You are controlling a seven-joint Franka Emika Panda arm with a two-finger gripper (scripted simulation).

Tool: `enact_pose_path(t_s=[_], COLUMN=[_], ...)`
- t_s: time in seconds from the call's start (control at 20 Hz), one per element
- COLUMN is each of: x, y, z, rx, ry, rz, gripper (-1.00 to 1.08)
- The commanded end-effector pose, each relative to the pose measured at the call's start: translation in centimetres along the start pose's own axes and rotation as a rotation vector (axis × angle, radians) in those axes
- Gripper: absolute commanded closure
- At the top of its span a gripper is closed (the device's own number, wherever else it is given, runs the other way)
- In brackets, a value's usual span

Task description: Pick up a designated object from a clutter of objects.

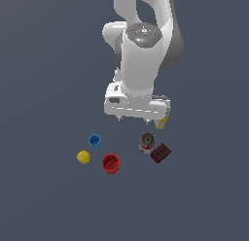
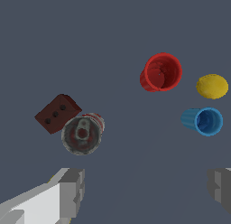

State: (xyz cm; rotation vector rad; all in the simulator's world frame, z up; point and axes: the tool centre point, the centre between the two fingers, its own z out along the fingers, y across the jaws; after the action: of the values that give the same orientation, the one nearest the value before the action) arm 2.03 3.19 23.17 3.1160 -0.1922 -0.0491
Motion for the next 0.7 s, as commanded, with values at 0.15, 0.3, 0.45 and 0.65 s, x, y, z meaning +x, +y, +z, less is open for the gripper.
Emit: enact_pose_path(t_s=[0.15,0.3,0.45,0.65], x=[0.4,0.3,0.2,0.1], y=[-3.2,-4.7,-5.9,-7.0], z=[4.2,6.1,7.7,9.2], rx=[0.008,0.012,0.016,0.021], ry=[0.013,0.018,0.022,0.026], rz=[0.083,0.122,0.154,0.184], gripper=[-0.92,-0.92,-0.92,-0.92])
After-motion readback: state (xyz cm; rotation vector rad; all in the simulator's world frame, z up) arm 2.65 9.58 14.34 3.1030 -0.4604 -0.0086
